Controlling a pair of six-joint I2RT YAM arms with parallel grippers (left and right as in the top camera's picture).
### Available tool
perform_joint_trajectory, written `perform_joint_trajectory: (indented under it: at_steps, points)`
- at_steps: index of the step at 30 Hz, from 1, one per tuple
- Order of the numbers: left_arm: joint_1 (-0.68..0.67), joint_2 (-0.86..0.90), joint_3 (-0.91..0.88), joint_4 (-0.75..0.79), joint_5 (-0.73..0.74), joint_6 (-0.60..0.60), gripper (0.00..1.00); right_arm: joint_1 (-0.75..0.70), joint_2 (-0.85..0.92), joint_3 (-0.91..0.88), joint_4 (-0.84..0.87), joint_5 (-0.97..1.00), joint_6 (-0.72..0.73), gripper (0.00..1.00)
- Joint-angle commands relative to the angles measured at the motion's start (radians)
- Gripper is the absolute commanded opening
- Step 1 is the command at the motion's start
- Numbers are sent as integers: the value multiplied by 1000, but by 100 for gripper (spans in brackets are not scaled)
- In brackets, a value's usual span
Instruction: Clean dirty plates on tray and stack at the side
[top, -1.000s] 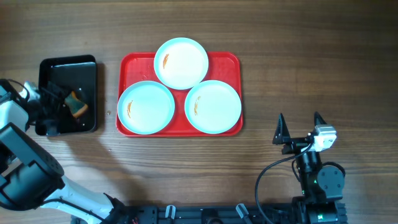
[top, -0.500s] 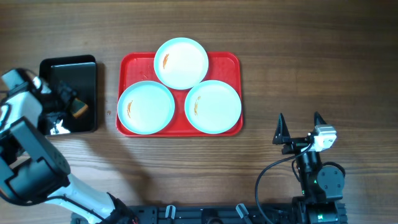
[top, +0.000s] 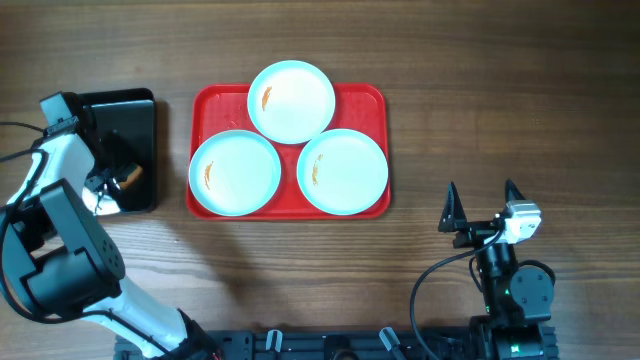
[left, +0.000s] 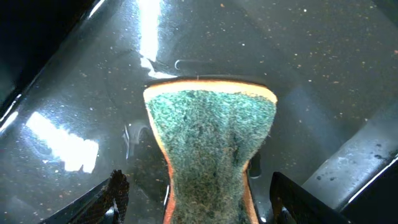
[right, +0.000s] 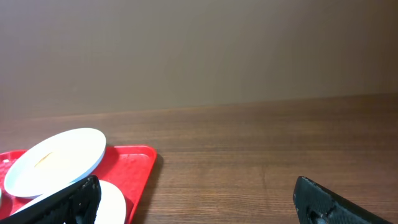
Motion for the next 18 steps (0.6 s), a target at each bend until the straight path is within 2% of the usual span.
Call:
perform_joint_trajectory:
  at_steps: [1,4,6,9,13,16,18]
  points:
    - [5,-6,5,6,-38,12,72,-4,-5,-1,5,-8,8,100]
    - [6,0,5,25,-20,1,70,-4,-5,-1,5,-8,8,100]
    - [7,15,5,42,47,1,64,-4,-5,-1,5,-8,8,100]
    - [7,23,5,45,63,-2,46,-4,-5,-1,5,-8,8,100]
    - [7,22,5,49,64,-2,30,-4,-5,-1,5,-8,8,100]
    - [7,22,5,42,64,-3,27,-4,-5,-1,5,-8,8,100]
    - [7,22,5,35,64,-2,31,-4,-5,-1,5,-8,8,100]
